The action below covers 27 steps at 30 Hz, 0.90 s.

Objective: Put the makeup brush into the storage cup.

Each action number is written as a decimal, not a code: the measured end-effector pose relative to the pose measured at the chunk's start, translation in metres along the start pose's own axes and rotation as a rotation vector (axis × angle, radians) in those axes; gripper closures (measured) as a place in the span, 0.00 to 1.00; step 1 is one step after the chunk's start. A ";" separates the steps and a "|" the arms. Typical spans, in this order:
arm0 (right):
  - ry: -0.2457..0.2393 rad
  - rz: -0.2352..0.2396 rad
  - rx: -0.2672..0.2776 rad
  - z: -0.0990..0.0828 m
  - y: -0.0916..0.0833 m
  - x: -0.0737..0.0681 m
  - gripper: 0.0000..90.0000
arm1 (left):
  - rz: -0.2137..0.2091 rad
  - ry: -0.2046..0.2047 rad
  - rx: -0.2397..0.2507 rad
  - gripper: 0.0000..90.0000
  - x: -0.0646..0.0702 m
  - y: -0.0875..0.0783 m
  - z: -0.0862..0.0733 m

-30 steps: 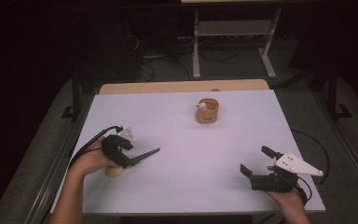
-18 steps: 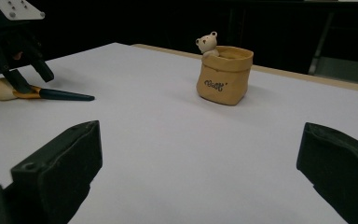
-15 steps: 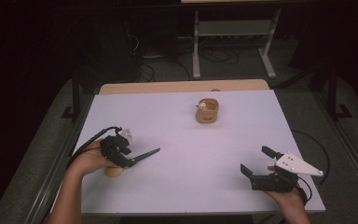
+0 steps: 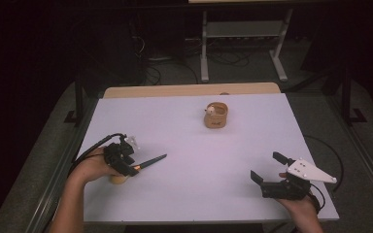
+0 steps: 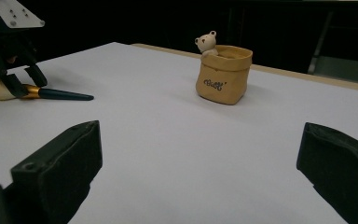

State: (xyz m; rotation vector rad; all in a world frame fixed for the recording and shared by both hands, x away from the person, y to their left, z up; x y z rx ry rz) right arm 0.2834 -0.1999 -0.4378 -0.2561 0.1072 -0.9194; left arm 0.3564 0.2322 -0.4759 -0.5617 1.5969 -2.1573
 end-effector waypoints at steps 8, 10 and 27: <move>-0.002 0.000 0.000 0.000 0.000 0.000 0.00 | 0.002 0.004 -0.025 0.59 0.000 0.002 -0.003; 0.000 0.000 0.000 0.000 0.000 0.000 0.00 | 0.001 0.005 -0.028 0.59 0.000 0.002 -0.003; 0.001 -0.001 -0.001 0.000 0.000 0.000 0.00 | 0.010 0.008 -0.061 0.65 0.002 0.005 -0.004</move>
Point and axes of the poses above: each handheld gripper's, and its own axes: y roughly forward along the jaws, z roughly out of its top, x roughly to its right, the point moved 7 cm from there along y, roughly forward along the jaws, and after that the axes turned 5 degrees about -y, right-handed, at the moved point
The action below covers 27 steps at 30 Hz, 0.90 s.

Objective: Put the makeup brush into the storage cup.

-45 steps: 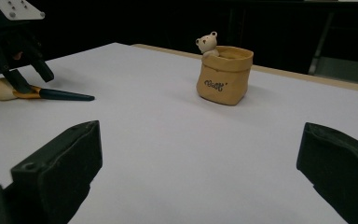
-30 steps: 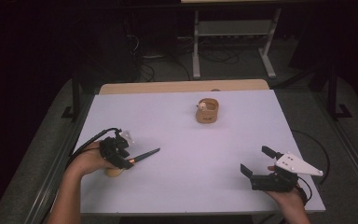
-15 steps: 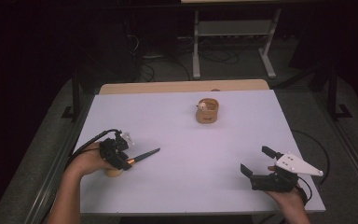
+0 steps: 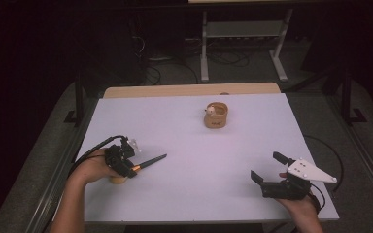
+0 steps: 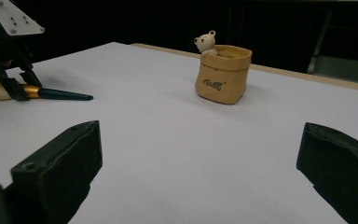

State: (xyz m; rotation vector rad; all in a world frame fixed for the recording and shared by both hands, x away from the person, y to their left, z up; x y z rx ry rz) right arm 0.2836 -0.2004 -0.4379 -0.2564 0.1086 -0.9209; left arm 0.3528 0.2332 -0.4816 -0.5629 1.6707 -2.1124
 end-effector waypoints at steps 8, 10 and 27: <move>0.001 -0.001 0.000 0.000 0.000 0.000 0.00 | 0.027 0.028 -0.024 0.69 0.000 0.000 0.000; 0.001 -0.001 0.000 0.000 0.000 0.000 0.00 | 0.040 0.036 -0.032 0.69 0.001 0.000 0.000; 0.003 0.000 0.000 0.000 0.001 0.000 0.00 | 0.033 0.022 -0.002 0.70 0.001 0.000 0.001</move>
Point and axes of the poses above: each handheld gripper's, and its own axes: y roughly forward along the jaws, z roughly out of its top, x roughly to its right, the point moved 7 cm from there along y, roughly forward along the jaws, and after that the axes turned 5 degrees about -y, right-handed, at the moved point
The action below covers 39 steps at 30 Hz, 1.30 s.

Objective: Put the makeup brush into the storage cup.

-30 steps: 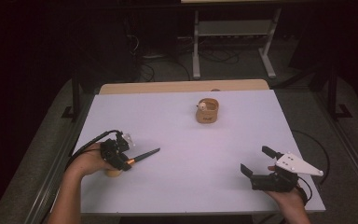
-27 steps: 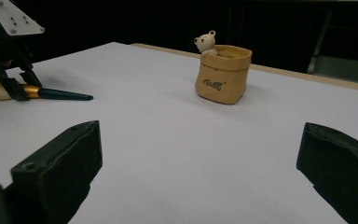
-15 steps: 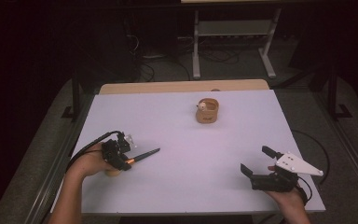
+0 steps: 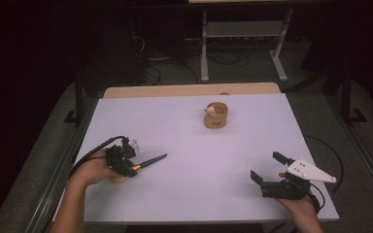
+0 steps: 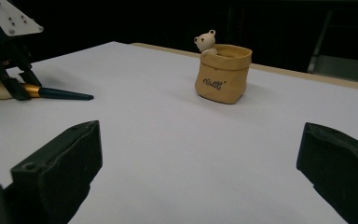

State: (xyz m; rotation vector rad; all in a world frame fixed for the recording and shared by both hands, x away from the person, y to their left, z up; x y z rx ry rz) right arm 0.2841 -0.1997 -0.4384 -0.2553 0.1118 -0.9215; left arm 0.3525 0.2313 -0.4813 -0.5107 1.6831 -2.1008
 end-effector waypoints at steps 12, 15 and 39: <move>-0.002 -0.004 0.001 0.000 -0.001 0.001 0.00 | -0.022 0.041 0.072 0.70 0.008 -0.006 0.009; -0.002 -0.007 0.002 0.001 -0.001 0.001 0.00 | -0.030 0.054 0.109 0.70 0.012 -0.010 0.012; -0.068 0.130 -0.060 0.017 0.016 -0.022 0.00 | -0.097 0.184 0.252 0.70 0.040 -0.047 0.041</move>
Point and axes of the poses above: each handheld gripper's, and its own axes: y roughly forward along the jaws, z roughly out of its top, x roughly to its right, the point moved 7 cm from there along y, roughly forward along the jaws, and after that the axes turned 5 degrees about -y, right-handed, at the moved point
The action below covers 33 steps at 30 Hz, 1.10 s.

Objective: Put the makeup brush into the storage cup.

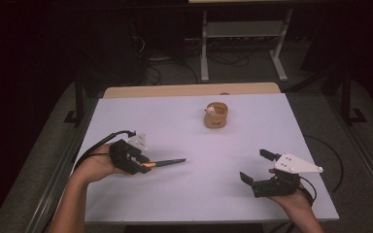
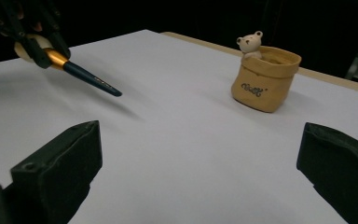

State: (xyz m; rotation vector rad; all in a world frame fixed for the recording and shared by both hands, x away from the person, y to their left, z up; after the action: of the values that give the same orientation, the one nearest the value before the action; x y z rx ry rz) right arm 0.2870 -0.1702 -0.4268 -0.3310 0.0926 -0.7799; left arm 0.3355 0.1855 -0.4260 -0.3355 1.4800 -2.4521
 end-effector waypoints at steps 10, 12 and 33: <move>-0.034 0.123 -0.020 0.016 0.009 -0.008 0.00 | -0.023 0.056 0.018 0.70 0.008 0.002 0.020; -0.051 0.155 -0.031 0.018 0.013 -0.011 0.00 | -0.030 0.071 0.032 0.70 0.009 0.001 0.025; -0.178 0.348 -0.153 0.030 0.045 -0.037 0.00 | -0.117 0.166 0.029 0.70 0.027 0.011 0.057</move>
State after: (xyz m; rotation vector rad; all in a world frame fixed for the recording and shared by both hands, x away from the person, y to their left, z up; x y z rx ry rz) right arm 0.2976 -0.1069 -0.4143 -0.5129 0.0407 -0.3968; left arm 0.3295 0.1240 -0.4077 -0.2229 1.5277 -2.6476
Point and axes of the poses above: each handheld gripper's, and its own axes: y roughly forward along the jaws, z roughly out of its top, x roughly to its right, the point moved 7 cm from there along y, roughly forward along the jaws, and after that the axes turned 5 degrees about -y, right-handed, at the moved point
